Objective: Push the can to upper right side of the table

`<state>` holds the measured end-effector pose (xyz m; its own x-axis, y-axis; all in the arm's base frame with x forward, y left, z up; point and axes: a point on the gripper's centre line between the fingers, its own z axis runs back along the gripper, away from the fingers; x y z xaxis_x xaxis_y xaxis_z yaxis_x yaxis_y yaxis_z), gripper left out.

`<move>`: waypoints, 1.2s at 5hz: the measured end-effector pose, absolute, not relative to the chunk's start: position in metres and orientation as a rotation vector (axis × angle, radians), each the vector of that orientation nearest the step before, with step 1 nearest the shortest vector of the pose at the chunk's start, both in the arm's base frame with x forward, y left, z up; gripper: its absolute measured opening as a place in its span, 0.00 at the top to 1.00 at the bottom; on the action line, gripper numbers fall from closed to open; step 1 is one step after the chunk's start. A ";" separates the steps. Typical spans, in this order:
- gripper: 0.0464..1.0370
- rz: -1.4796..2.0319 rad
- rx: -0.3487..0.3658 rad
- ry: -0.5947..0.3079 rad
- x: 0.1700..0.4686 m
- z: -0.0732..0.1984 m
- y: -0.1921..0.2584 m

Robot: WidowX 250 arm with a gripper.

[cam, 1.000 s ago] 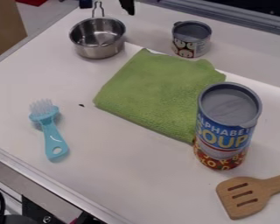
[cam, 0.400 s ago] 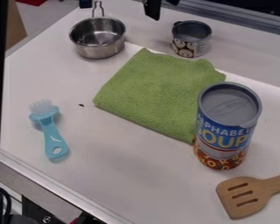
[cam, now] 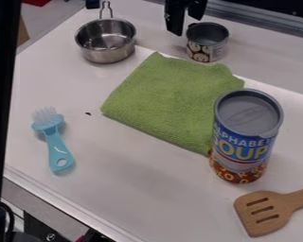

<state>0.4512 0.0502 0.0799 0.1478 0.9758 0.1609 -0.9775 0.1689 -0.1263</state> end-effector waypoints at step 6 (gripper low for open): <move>0.04 1.431 0.052 -0.200 0.438 0.059 -0.003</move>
